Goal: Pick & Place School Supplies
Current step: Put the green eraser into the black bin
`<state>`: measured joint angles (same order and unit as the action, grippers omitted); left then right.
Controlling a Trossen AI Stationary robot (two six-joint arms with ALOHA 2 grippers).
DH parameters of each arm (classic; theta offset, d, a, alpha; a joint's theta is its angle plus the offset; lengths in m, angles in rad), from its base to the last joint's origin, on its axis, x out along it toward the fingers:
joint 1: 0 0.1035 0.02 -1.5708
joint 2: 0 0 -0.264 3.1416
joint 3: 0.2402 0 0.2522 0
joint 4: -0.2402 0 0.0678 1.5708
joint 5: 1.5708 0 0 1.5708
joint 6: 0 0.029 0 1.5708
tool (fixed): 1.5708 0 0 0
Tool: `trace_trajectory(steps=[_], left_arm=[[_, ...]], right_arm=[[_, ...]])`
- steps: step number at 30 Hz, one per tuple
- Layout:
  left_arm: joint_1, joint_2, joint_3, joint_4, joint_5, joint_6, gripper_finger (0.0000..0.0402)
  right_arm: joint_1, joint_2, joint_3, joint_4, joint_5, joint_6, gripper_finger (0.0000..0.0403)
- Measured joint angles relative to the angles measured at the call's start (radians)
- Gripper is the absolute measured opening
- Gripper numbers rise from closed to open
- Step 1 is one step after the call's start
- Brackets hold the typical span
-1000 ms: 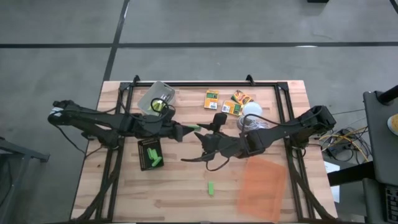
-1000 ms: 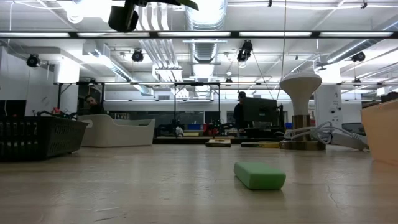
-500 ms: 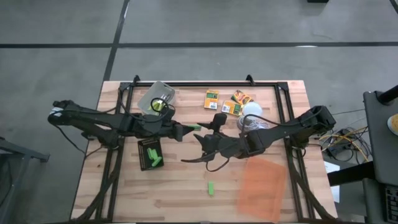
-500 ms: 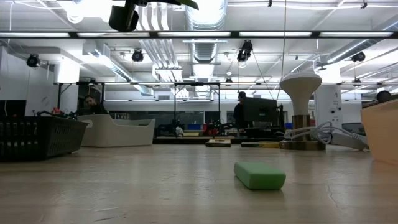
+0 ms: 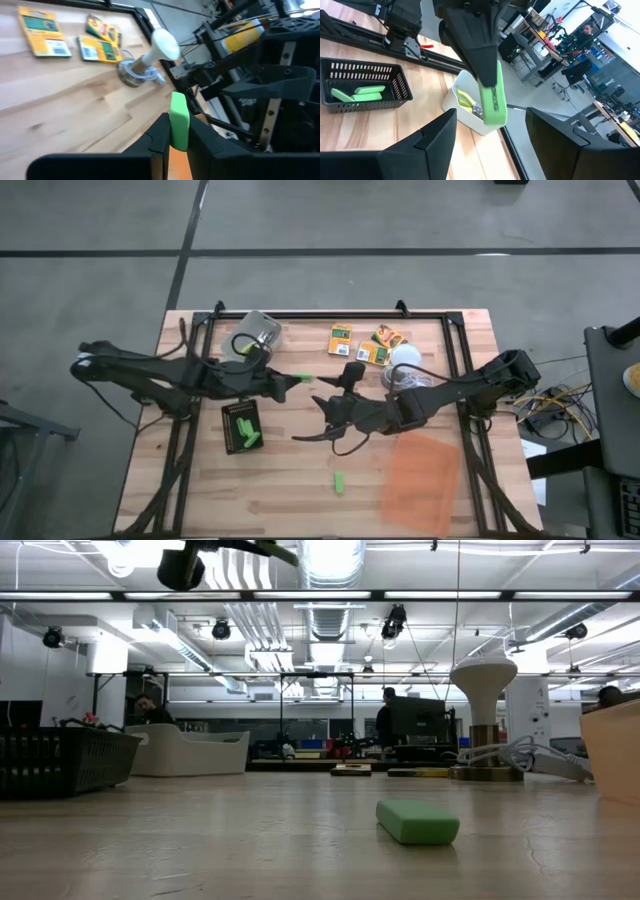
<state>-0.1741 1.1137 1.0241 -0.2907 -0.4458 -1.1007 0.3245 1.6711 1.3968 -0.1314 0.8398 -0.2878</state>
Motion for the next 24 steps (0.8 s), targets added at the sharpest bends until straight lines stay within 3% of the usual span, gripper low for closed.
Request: trace_trajectory(steps=[11, 24], left_arm=[[-0.033, -0.129, 0.0, -0.36, 0.028, -0.107, 0.0044], [-0.13, -0.153, 0.003, -0.849, 0.236, -0.41, 0.0044]], right_arm=[[0.0, -0.002, 0.0, -0.044, 0.0, 0.0, 0.0237], [-0.002, -0.002, 0.0, -0.055, 0.0, 0.0, 0.0237]])
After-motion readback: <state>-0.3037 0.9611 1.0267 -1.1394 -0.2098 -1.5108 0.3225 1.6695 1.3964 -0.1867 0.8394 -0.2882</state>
